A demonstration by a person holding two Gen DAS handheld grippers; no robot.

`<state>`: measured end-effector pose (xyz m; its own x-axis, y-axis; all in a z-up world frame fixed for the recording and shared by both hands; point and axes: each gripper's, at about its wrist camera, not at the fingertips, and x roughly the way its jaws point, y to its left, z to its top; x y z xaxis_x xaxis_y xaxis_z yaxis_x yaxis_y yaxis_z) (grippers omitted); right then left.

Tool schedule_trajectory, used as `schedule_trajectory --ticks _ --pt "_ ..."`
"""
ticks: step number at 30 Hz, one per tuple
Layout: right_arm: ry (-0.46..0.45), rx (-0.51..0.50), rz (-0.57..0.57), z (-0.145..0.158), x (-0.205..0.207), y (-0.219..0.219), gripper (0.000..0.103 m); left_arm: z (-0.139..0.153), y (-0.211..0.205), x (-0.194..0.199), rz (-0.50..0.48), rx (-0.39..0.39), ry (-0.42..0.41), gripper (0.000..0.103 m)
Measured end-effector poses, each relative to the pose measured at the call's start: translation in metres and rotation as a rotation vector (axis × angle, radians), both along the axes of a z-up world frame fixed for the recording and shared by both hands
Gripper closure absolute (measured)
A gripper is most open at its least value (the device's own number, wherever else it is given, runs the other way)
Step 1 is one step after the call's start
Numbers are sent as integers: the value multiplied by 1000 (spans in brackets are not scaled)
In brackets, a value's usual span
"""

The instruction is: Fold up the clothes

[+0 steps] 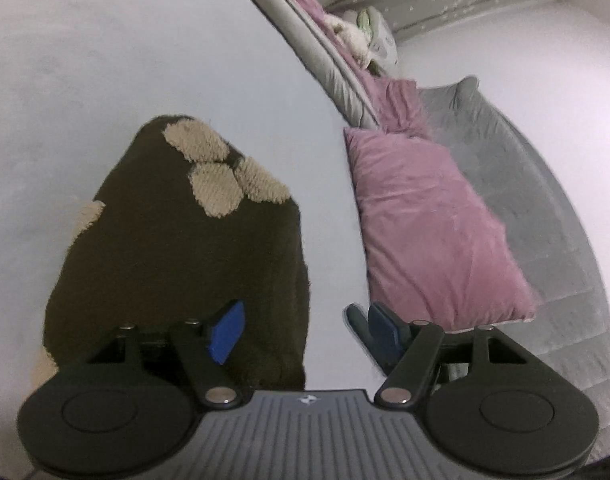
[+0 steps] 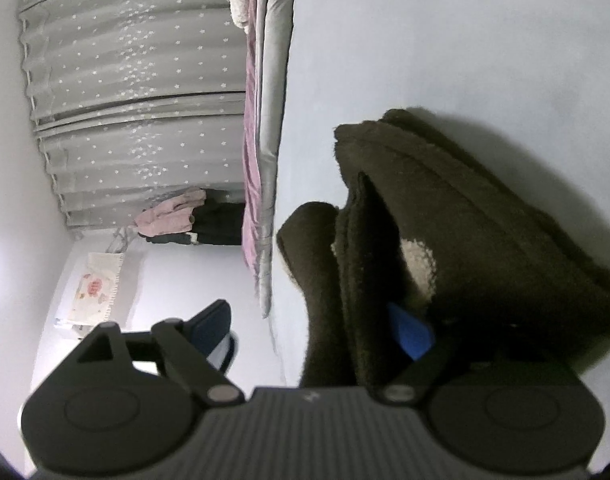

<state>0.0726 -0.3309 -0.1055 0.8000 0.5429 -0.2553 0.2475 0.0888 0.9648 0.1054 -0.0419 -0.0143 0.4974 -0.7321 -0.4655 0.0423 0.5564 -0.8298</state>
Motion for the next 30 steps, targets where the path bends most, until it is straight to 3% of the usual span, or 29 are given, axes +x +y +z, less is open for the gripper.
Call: schedule_trajectory --ticks 3,8,10,11,17,23,25,30 --pt "14 -38 8 2 1 2 16 6 7 -7 1 28 -32 38" --pt "6 -103 35 11 3 8 16 8 17 -20 -29 66 -69 67" --pt "5 -108 38 11 2 8 17 -1 17 -25 -74 55 -65 88" --pt "5 -109 39 11 2 8 17 -6 15 -27 -90 58 -65 90" --pt "8 -112 36 11 -2 5 18 -34 1 -40 -174 69 -79 93" --pt "31 -162 57 14 -2 8 18 -56 -20 -51 -274 145 -79 93" --pt "45 -208 73 16 -2 10 19 -57 -20 -52 -274 150 -86 93" --pt "50 -428 144 32 -3 30 39 -50 -6 -52 -259 120 -104 93"
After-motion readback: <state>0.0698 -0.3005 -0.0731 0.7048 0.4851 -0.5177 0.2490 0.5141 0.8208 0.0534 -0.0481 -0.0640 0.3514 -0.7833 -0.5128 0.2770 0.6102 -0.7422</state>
